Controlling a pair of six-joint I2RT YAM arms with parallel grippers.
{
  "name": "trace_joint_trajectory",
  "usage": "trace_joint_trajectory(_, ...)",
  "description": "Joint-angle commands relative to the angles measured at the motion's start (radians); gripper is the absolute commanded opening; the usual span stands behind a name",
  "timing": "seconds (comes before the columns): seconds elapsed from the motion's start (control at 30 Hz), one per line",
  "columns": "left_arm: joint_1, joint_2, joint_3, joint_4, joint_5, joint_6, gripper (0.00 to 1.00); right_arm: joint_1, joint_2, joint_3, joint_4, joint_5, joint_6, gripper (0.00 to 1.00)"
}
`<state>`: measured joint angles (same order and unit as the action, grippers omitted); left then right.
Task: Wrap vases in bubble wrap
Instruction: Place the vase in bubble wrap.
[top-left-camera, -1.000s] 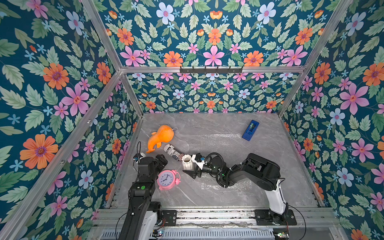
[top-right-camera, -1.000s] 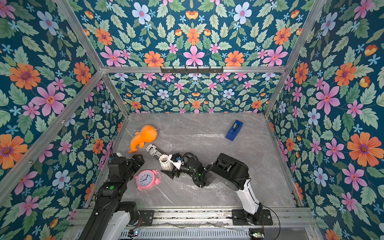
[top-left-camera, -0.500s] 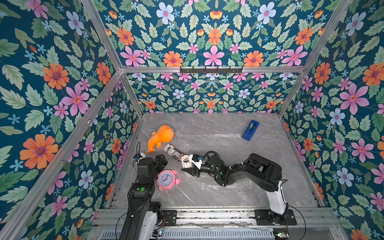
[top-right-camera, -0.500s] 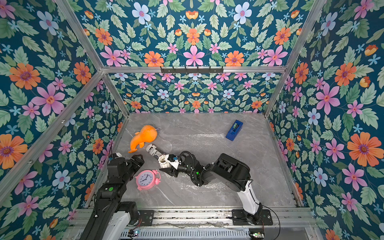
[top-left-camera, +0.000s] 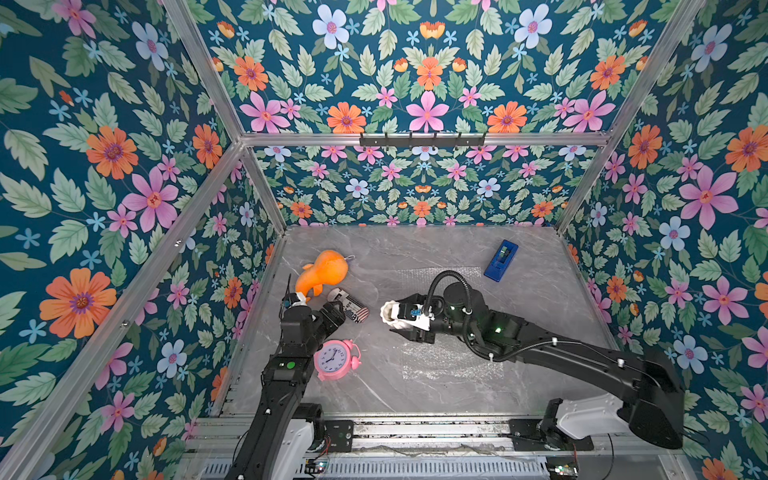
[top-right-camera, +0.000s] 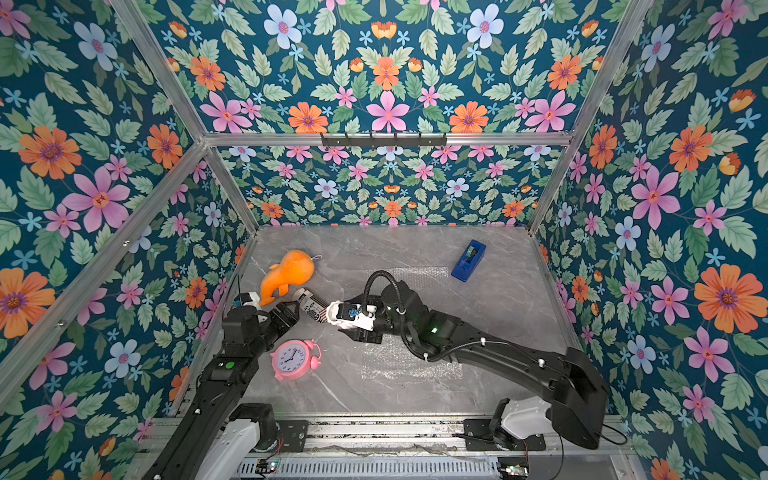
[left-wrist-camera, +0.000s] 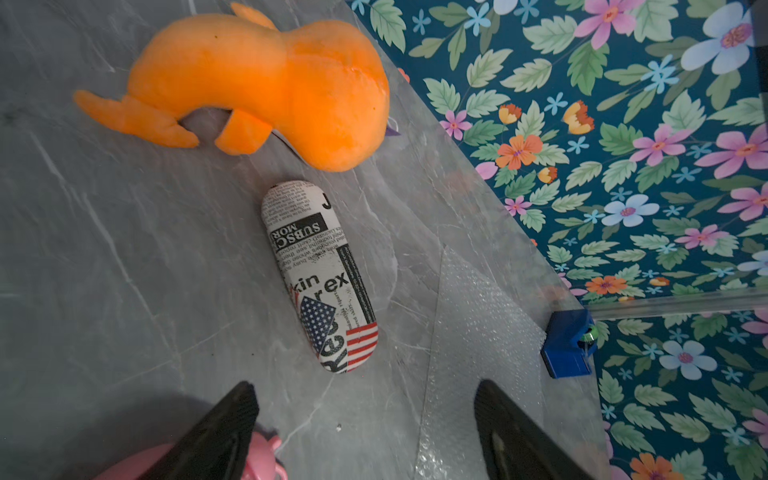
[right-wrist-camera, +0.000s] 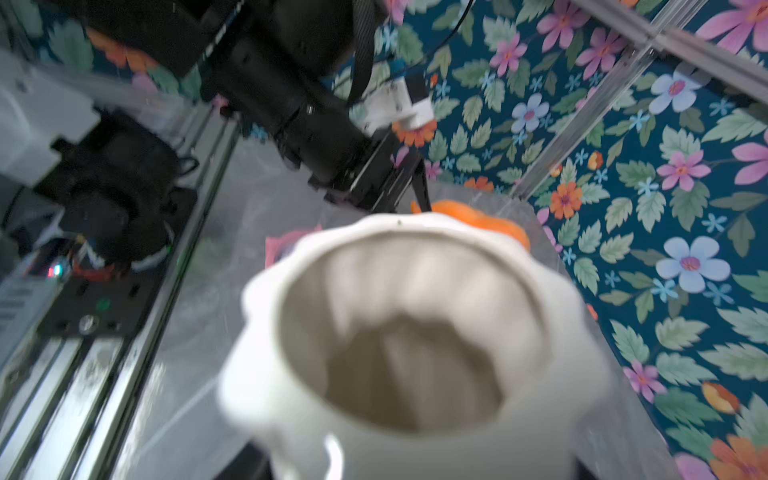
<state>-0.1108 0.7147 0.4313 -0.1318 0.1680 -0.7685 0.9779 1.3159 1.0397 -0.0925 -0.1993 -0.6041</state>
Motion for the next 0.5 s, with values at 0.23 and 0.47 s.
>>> trace_joint_trajectory(0.23,-0.066,0.014,0.01,0.101,-0.001,0.107,0.86,-0.056,0.033,0.017,-0.75,0.317,-0.215,0.31)
trace_joint_trajectory(0.47,-0.085,0.009,-0.019,0.104,-0.01,0.11,0.87,-0.062,0.236,0.059,-0.717,0.309,-0.202,0.33)
